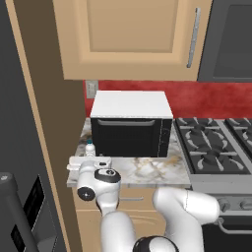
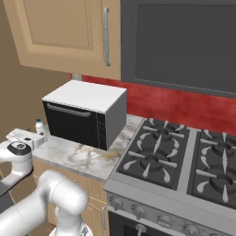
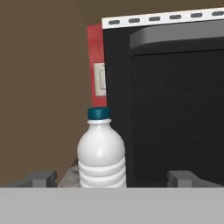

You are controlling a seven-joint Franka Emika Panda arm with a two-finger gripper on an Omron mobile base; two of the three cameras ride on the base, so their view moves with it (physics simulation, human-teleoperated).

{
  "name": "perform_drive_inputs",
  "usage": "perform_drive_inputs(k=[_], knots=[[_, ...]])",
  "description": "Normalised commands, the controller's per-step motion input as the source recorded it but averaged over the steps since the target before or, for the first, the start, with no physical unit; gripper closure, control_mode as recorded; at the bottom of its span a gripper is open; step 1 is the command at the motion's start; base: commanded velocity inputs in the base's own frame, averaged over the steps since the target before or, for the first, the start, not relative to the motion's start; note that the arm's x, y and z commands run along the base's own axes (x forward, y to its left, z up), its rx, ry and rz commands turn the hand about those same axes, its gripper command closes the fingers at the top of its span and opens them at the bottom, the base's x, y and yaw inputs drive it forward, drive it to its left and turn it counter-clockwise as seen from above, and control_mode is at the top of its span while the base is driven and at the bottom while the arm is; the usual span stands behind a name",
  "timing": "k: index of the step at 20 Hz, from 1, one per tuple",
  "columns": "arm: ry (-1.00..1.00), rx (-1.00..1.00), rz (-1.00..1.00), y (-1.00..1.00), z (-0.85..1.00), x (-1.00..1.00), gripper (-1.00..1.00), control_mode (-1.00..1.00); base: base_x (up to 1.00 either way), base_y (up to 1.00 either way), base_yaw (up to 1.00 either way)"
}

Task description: Take the bottled waters from the counter and place them in the freezer to freeze. Close the freezer door after placing the bottles.

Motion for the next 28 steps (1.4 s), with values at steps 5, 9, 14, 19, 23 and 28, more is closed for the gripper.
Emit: perform_drive_inputs(k=[5,9,14,19,23,28], knots=[[0.00,0.00,0.00,0.00,-0.18,0.24,-1.00,-1.00,0.00,0.00,0.00],[0.00,0.00,0.00,0.00,-0.22,0.25,-1.00,-1.00,0.00,0.00,0.00],[0.00,0.00,0.00,0.00,-0.19,0.23,-1.00,-1.00,0.00,0.00,0.00],[0.00,0.00,0.00,0.00,-0.03,0.21,-1.00,-1.00,0.00,0.00,0.00],[0.00,0.00,0.00,0.00,0.00,0.14,-1.00,-1.00,0.00,0.00,0.00],[0.00,0.00,0.00,0.03,0.00,0.09,-1.00,-1.00,0.00,0.00,0.00]])
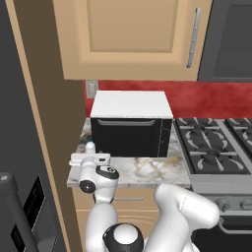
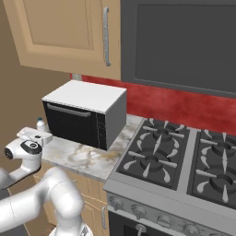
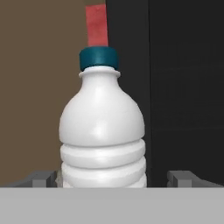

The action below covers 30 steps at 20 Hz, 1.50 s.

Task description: Take the bottled waters from the counter and place them in the freezer to freeze. Close the freezer door after placing the bottles.

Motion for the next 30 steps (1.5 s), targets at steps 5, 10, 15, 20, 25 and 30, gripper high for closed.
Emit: perform_drive_inputs(k=[5,10,15,20,25,30], knots=[[0.00,0.00,0.00,0.08,0.00,0.04,-1.00,-1.00,0.00,0.00,0.00],[0.00,0.00,0.00,0.20,0.00,0.03,1.00,-1.00,0.00,0.00,0.00],[0.00,0.00,0.00,0.16,0.00,0.05,1.00,-1.00,0.00,0.00,0.00],[0.00,0.00,0.00,0.06,0.00,0.00,1.00,-1.00,0.00,0.00,0.00],[0.00,0.00,0.00,0.01,0.00,0.00,1.00,-1.00,0.00,0.00,0.00],[0.00,0.00,0.00,0.00,0.35,-0.28,1.00,-1.00,0.00,0.00,0.00]])
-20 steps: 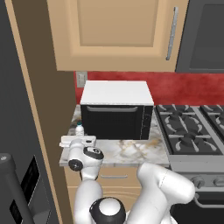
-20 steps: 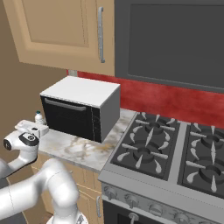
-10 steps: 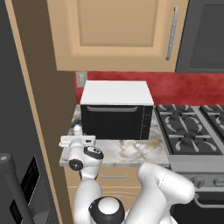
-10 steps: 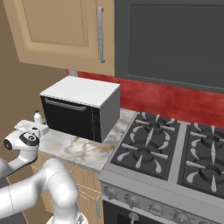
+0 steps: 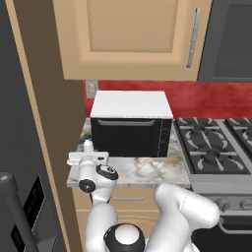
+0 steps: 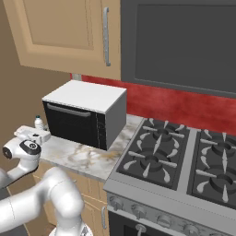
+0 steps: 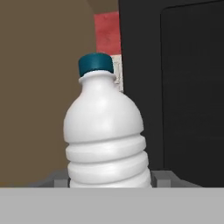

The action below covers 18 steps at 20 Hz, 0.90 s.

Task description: Take the bottled waters from the counter and place them in the freezer to freeze. Close the freezer door after placing the bottles.

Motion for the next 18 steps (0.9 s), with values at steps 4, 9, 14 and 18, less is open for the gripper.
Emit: perform_drive_inputs(k=[4,9,14,18], knots=[[0.00,0.00,0.00,0.00,0.76,-0.54,1.00,-1.00,0.00,0.00,0.00],[0.00,0.00,0.00,0.00,0.79,-0.70,1.00,-1.00,0.00,0.00,0.00],[0.00,0.00,0.00,0.00,0.69,-0.86,1.00,-1.00,0.00,0.00,0.00],[0.00,0.00,0.00,0.00,0.65,-0.97,1.00,-1.00,0.00,0.00,0.00]])
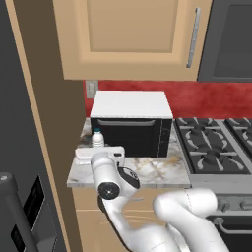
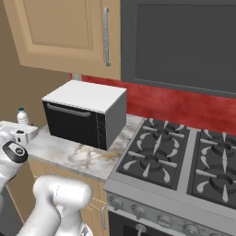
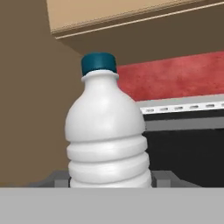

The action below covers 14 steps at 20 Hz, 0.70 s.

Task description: Take the bottled waters from the counter and place them in the freezer to freeze. Close the freezer door after placing the bottles.

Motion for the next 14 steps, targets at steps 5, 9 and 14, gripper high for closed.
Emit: perform_drive_inputs(k=[5,9,14], knots=[[0.10,0.00,0.00,0.00,0.84,-0.76,1.00,-1.00,0.00,0.00,0.00],[0.16,0.01,0.00,-0.04,0.90,-0.63,1.00,-1.00,0.00,0.00,0.00],[0.15,0.01,0.00,-0.35,0.44,-0.50,1.00,-1.00,0.00,0.00,0.00]])
